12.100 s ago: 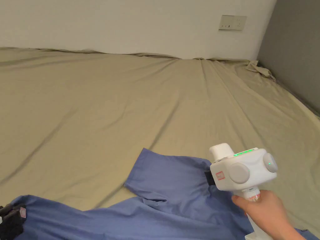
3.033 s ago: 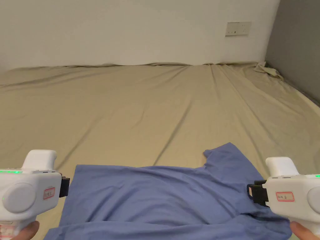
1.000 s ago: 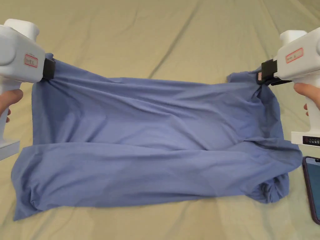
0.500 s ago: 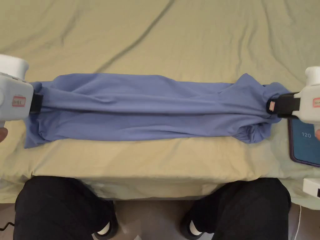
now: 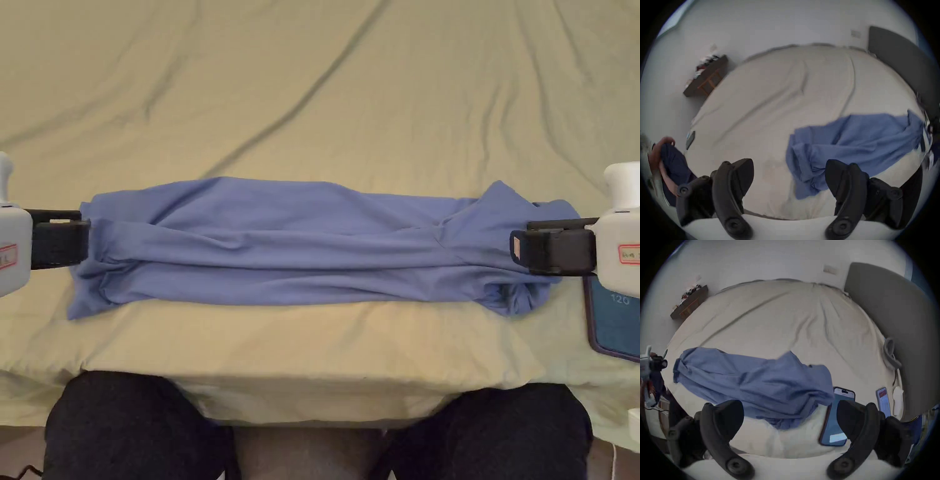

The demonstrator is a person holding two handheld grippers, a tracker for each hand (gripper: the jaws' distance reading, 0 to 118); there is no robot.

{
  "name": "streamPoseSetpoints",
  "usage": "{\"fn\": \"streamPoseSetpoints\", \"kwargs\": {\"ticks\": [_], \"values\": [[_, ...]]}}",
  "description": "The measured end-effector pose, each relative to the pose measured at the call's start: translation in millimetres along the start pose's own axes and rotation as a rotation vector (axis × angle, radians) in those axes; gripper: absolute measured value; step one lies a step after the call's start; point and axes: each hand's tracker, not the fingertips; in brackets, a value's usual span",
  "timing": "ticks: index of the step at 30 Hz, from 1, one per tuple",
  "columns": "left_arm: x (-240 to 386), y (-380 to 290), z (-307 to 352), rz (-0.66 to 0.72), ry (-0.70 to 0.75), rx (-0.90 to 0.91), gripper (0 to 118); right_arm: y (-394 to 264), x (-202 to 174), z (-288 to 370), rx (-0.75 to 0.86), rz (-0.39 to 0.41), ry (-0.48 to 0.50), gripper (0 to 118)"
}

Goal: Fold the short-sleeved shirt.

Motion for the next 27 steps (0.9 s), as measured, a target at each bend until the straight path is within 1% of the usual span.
{"fn": "streamPoseSetpoints", "kwargs": {"ticks": [2, 3, 4, 5, 6, 7, 8, 9, 11, 13, 14, 16, 17, 18, 19, 20, 21, 22, 23, 24, 26, 27], "values": [[1.4, -0.2, 23.7, 0.052, -0.012, 0.059, 101, 0.8, -16.0, 7.3, 0.031, -0.033, 0.04, 117], [1.0, -0.5, 31.0, 0.044, -0.034, 0.061, 96, 0.4, -19.9, 7.2, 0.041, -0.043, 0.084, 112], [2.6, -0.1, 35.6, 0.029, -0.029, 0.052, 59, -1.2, -26.2, 5.9, 0.05, -0.045, 0.114, 88], [13.2, 1.7, 39.2, -0.034, 0.002, 0.035, 6, -2.2, -32.8, 2.8, 0.035, -0.048, 0.119, 51], [18.9, 0.3, 41.6, -0.092, 0.055, 0.054, 0, -4.3, -39.6, -2.3, 0.005, -0.038, 0.131, 13], [23.6, -4.7, 47.0, -0.132, 0.133, 0.111, 0, -6.7, -43.4, -7.2, 0.002, -0.031, 0.127, 4], [24.7, -4.4, 45.1, -0.17, 0.119, 0.069, 0, -12.3, -49.0, -4.8, 0.035, -0.031, 0.117, 4], [22.1, -3.5, 42.2, -0.153, 0.076, 0.049, 0, -13.5, -51.0, -1.5, 0.035, -0.04, 0.123, 4], [10.4, -3.2, 38.3, -0.059, -0.064, 0.047, 0, -13.9, -51.6, 0.3, 0.046, -0.069, 0.183, 4], [-6.9, -2.0, 23.4, 0.055, -0.199, 0.027, 0, -10.8, -50.8, 1.0, 0.051, -0.085, 0.191, 4], [-17.0, -2.1, 12.9, 0.128, -0.29, 0.019, 0, -8.5, -50.6, 1.5, 0.053, -0.085, 0.191, 4], [-39.2, -5.5, -17.5, 0.286, -0.519, -0.019, 0, -3.8, -50.8, 2.2, 0.056, -0.087, 0.192, 4], [-51.3, -7.2, -34.0, 0.375, -0.658, -0.026, 9, -1.4, -51.3, 2.4, 0.059, -0.085, 0.196, 4], [-63.7, -10.8, -54.0, 0.487, -0.75, -0.063, 51, 1.3, -52.0, 2.4, 0.06, -0.087, 0.206, 4], [-75.3, -14.6, -70.9, 0.583, -0.796, -0.103, 101, 3.4, -53.8, 1.9, 0.058, -0.09, 0.217, 4], [-78.6, -20.6, -90.2, 0.661, -0.806, -0.168, 100, 5.5, -56.0, 1.2, 0.057, -0.09, 0.225, 4], [-86.1, -25.6, -103.0, 0.67, -0.784, -0.184, 99, 7.5, -58.9, 0.1, 0.056, -0.09, 0.229, 4], [-92.7, -28.2, -111.6, 0.678, -0.76, -0.155, 99, 9.3, -62.0, -1.7, 0.054, -0.087, 0.23, 4], [-96.6, -29.8, -120.3, 0.663, -0.701, -0.176, 99, 11.3, -66.0, -4.3, 0.05, -0.083, 0.232, 4], [-91.7, -34.5, -127.8, 0.665, -0.68, -0.194, 99, 13.9, -69.1, -7.3, 0.043, -0.082, 0.239, 4], [-85.1, -36.8, -147.3, 0.663, -0.716, -0.243, 99, 19.4, -74.4, -14.4, 0.034, -0.084, 0.267, 4], [-76.3, -37.8, -157.8, 0.678, -0.762, -0.277, 99, 22.2, -78.6, -18.8, 0.029, -0.087, 0.278, 4]]}}
